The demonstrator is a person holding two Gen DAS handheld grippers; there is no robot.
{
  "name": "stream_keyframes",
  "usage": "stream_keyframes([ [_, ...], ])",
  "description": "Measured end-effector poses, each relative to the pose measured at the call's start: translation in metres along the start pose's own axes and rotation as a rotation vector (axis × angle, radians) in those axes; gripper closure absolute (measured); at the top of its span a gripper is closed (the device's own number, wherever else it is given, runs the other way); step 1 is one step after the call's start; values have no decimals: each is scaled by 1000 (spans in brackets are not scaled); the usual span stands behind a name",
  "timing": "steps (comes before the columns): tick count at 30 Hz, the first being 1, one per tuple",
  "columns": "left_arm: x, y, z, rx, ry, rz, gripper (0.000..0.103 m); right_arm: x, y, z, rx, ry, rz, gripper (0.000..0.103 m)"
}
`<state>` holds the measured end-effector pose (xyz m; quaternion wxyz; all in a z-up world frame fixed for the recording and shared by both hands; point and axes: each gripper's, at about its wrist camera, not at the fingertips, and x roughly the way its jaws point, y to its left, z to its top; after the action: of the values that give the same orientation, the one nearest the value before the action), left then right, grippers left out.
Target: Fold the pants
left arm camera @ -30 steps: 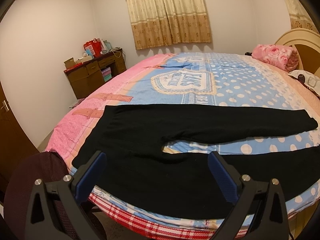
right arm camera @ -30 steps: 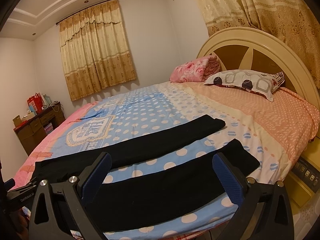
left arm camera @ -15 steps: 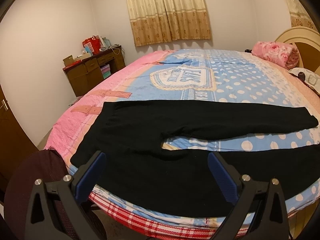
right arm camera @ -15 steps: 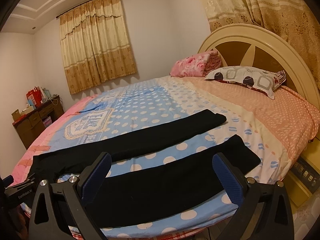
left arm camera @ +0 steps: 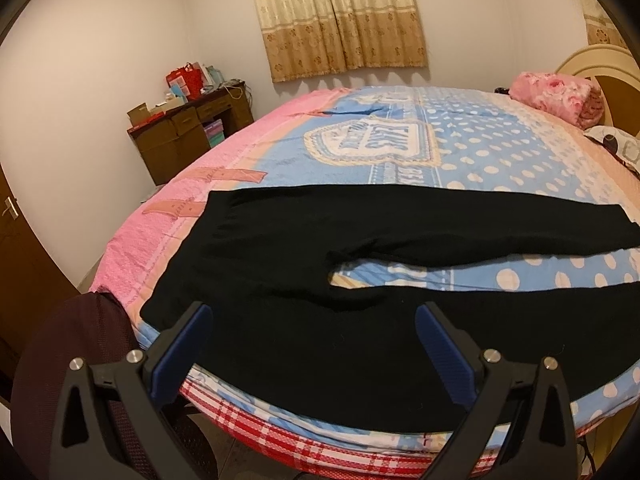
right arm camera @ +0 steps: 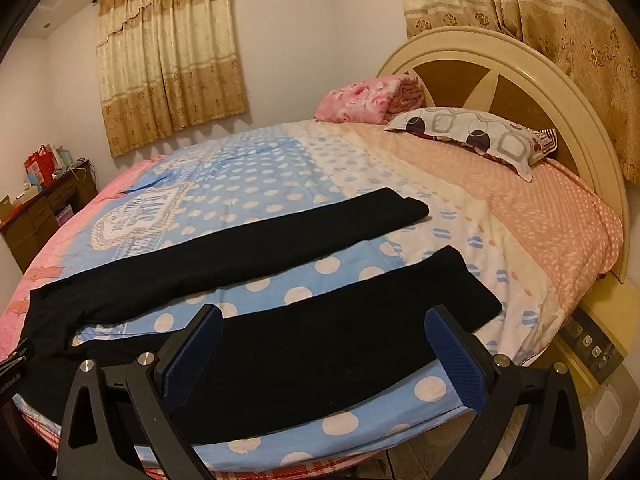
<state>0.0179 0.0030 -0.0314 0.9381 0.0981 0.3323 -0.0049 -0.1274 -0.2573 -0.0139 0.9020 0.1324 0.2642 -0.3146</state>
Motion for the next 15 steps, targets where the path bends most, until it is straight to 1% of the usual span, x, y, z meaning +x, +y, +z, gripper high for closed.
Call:
stream_keyframes([
  [9,2,-3,-1,2,8,-3,0,3,6,-1,-36,21,-1,1],
  [15,5,-2,-1,-1,17,-4,0,9,6,-2,-34,50,-3,1],
])
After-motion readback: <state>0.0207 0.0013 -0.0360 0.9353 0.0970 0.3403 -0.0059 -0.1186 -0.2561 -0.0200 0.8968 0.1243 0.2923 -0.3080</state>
